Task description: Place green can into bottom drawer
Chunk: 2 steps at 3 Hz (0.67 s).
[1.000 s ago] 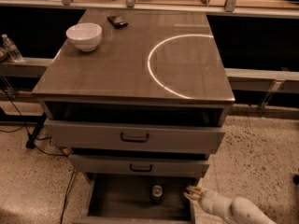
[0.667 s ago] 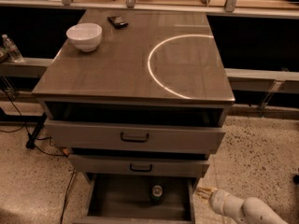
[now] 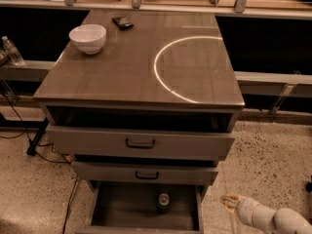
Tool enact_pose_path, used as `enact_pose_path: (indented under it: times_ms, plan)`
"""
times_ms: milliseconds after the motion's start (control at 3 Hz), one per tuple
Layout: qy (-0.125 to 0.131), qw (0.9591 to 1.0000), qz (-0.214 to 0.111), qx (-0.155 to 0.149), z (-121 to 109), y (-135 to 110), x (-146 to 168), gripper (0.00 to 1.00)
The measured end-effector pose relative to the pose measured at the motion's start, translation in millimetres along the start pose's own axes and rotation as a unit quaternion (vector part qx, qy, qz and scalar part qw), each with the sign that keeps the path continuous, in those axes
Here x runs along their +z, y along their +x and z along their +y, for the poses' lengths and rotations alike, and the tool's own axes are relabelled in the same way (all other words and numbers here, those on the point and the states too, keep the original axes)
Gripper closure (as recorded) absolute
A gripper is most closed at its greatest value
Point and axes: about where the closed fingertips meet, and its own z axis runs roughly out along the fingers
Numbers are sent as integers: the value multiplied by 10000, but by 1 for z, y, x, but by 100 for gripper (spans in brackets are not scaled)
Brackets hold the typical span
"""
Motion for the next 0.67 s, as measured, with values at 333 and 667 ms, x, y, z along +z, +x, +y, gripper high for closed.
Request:
enact_pose_path:
  times_ms: [333,667]
  plan:
    - [164,9997,110,-164,-16,-2,-12,100]
    - [508,9967,352,-521,-42,-11,-37,100]
